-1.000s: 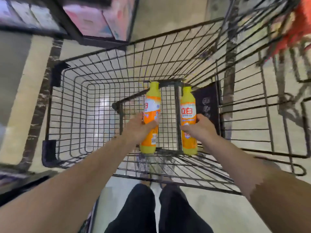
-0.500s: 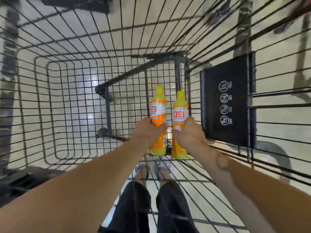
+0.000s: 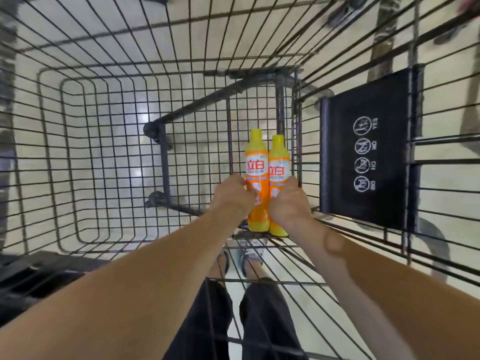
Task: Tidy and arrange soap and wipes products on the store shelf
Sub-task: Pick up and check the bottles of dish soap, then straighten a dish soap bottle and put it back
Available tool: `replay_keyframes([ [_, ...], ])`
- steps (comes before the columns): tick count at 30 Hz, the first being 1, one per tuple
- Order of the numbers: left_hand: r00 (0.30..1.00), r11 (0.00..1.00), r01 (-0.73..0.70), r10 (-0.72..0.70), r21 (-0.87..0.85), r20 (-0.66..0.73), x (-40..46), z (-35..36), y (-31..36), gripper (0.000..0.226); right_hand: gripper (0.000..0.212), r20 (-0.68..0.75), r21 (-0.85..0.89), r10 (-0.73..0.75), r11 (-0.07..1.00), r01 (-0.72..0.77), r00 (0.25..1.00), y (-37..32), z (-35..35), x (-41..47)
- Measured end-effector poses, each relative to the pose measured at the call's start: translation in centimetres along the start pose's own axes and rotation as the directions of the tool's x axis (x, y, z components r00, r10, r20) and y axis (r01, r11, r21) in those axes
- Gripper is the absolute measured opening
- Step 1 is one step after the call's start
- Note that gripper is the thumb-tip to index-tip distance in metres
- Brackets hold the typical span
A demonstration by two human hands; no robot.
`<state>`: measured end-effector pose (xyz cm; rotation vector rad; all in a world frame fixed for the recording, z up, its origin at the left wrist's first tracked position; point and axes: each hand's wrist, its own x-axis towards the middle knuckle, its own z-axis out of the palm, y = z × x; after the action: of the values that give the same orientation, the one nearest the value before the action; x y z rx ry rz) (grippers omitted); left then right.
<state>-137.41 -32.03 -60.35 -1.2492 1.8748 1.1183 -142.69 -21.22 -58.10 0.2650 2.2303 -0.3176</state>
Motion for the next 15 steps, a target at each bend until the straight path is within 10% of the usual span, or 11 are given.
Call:
replay_keyframes([
  [7, 0.997, 0.976, -0.068, 0.076, -0.207, 0.032, -3.7, -3.6, 0.2, 0.029, 0.052, 0.042, 0.007, -0.062, 0.998, 0.062, 0.997, -1.3, -2.4, -2.6],
  [15, 0.964, 0.848, -0.264, 0.233, -0.459, -0.124, -17.0, -16.0, 0.2, 0.014, 0.012, 0.055, 0.303, -0.408, 0.876, 0.374, 0.911, -5.2, -12.7, -15.7],
])
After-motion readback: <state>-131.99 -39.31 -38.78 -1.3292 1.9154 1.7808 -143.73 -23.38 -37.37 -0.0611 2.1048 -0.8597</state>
